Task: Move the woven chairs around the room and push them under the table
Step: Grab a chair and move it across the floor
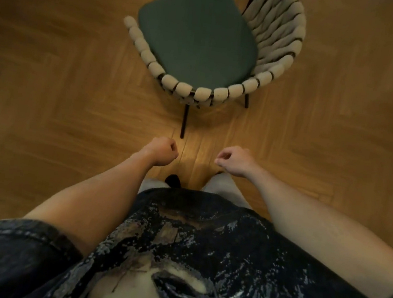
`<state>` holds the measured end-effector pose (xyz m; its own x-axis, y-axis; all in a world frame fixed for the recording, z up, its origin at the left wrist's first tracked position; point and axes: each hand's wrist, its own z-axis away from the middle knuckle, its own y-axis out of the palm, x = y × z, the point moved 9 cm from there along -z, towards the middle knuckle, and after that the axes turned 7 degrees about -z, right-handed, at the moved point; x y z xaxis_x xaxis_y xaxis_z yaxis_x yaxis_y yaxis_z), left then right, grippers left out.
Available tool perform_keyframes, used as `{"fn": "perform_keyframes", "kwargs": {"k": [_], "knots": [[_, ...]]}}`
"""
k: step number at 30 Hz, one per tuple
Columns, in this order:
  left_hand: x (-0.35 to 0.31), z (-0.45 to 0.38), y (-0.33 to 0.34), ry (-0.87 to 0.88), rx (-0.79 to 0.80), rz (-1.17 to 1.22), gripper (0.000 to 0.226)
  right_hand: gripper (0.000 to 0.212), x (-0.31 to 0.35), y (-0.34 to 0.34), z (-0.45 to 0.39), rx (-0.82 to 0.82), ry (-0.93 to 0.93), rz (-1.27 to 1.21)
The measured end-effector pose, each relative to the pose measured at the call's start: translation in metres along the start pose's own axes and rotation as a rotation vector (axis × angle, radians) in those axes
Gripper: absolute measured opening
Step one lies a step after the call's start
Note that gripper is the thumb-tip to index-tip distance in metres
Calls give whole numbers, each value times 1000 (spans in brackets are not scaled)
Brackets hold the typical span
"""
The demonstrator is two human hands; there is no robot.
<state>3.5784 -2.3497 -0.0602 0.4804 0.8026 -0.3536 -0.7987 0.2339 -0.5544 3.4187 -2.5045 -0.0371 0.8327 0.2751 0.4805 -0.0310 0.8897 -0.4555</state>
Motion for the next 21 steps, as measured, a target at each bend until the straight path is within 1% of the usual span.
{"fn": "perform_keyframes", "kwargs": {"k": [2, 5, 6, 8, 11, 13, 15, 17, 19, 21], "knots": [[-21, -16, -16, 20, -22, 9, 14, 16, 8, -21, -20, -1, -14, 17], [-53, -45, -41, 29, -103, 38, 13, 8, 17, -58, -53, -28, -46, 90], [-62, -55, -50, 24, -132, 51, 12, 10, 20, -71, -64, -33, -61, 106], [-79, -74, -67, 17, -200, 75, 11, 21, 28, -99, -83, -46, -94, 141], [-105, -100, -91, 18, -342, 23, 23, 33, 40, -142, -110, -60, -172, 260], [-120, -115, -99, 22, -390, -61, 34, 40, 43, -165, -129, -49, -210, 381], [-128, -134, -98, -5, -324, -151, 50, 46, 45, -184, -147, -31, -257, 525], [-130, -153, -88, -61, -180, -221, 63, 51, 46, -196, -165, 15, -312, 638], [-130, -167, -75, -92, -48, -291, 72, 59, 43, -201, -180, 66, -344, 739], [-131, -177, -67, -110, 31, -342, 76, 63, 38, -207, -194, 124, -323, 816]]}}
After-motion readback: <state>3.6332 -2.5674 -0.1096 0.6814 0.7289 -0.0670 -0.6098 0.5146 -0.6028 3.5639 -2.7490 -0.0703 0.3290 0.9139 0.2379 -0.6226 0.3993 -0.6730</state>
